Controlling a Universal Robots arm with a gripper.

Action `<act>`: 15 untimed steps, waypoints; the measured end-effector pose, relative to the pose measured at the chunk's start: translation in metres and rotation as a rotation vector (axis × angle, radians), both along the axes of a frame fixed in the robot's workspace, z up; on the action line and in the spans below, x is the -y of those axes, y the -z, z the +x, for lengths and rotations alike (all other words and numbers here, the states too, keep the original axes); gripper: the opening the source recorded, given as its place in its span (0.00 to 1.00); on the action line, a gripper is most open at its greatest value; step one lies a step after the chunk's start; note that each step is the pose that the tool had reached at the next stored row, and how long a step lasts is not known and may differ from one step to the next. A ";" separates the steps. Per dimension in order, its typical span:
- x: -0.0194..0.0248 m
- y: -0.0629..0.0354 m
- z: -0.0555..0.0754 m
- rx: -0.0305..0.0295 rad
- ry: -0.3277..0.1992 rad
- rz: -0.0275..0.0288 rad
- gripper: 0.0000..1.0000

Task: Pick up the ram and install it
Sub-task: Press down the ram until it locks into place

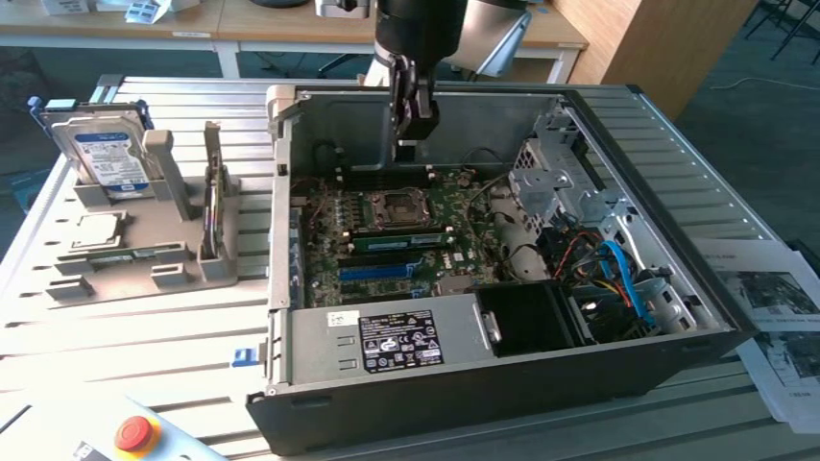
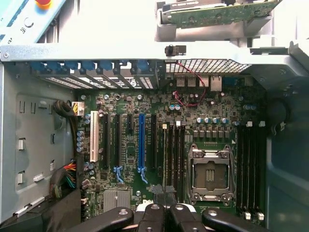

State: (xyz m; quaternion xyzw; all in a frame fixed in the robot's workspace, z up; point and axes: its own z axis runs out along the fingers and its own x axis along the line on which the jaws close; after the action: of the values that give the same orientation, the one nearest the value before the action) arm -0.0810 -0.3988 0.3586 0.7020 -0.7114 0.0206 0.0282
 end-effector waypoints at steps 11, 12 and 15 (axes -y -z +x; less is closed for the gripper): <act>0.0000 0.0000 0.000 0.0000 0.000 0.0000 0.10; 0.0000 0.0000 0.000 0.0000 0.000 0.0000 0.10; 0.0000 0.0001 0.000 0.0000 0.004 0.0019 0.10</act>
State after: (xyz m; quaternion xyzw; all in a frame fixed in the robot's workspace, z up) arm -0.0810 -0.3987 0.3585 0.7004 -0.7129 0.0199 0.0276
